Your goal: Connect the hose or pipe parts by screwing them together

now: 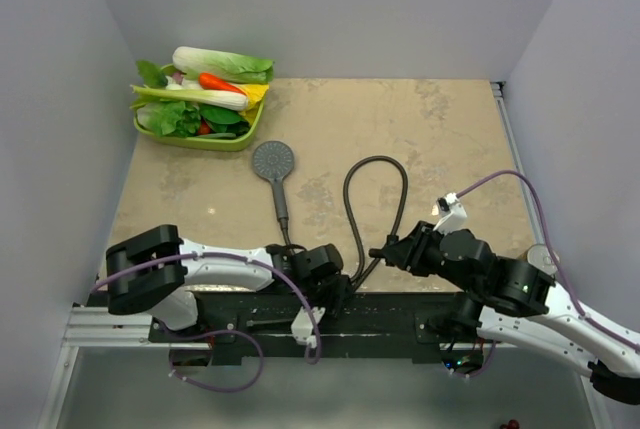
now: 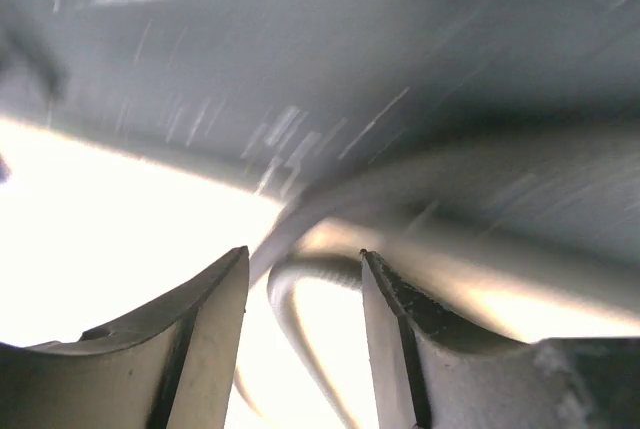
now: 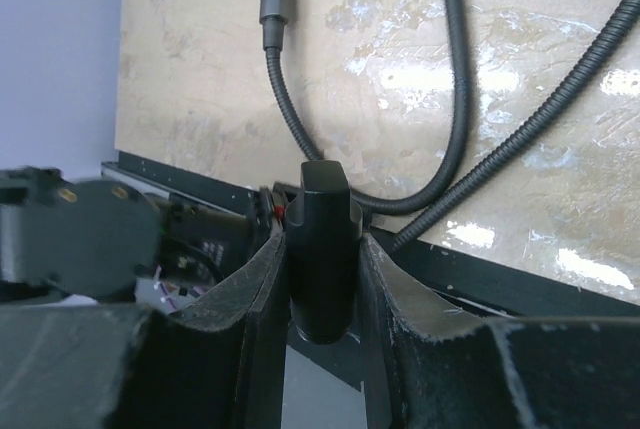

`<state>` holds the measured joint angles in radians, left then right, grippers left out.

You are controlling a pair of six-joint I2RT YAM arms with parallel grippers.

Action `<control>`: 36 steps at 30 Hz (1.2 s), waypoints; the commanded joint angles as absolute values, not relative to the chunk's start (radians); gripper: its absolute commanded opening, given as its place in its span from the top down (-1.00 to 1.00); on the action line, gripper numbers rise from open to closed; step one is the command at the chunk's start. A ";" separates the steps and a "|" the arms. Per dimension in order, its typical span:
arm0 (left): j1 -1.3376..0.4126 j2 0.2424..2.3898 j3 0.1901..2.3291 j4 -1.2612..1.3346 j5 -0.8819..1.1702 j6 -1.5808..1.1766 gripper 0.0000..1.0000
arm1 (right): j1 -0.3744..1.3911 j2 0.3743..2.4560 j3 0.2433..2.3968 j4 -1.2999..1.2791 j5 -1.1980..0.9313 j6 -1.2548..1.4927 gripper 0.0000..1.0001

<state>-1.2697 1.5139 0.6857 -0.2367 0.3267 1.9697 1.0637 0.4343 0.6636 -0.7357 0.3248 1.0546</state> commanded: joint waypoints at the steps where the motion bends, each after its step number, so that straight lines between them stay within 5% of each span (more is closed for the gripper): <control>1: -1.203 1.519 0.836 -0.235 0.244 1.865 -0.05 | 1.066 0.387 0.712 -0.715 0.362 1.054 1.00; 13: -1.098 1.522 0.910 -0.319 0.285 1.788 -0.03 | 1.066 0.374 0.776 -0.785 0.425 1.060 1.00; 18: -1.130 1.391 0.770 -0.278 0.366 2.059 -0.26 | 1.066 0.351 0.854 -0.850 0.492 1.060 1.00; 26: -1.195 1.379 0.783 -0.527 0.397 2.255 -0.25 | 1.066 0.315 0.876 -0.903 0.508 1.083 1.00; 36: -1.207 1.465 0.735 -0.451 0.403 2.407 -0.25 | 1.065 0.285 0.873 -0.914 0.506 1.085 1.00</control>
<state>-1.1942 1.4334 0.7330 -0.4816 0.3569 1.9797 1.0531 0.3527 0.8227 -0.9310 0.4618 1.0580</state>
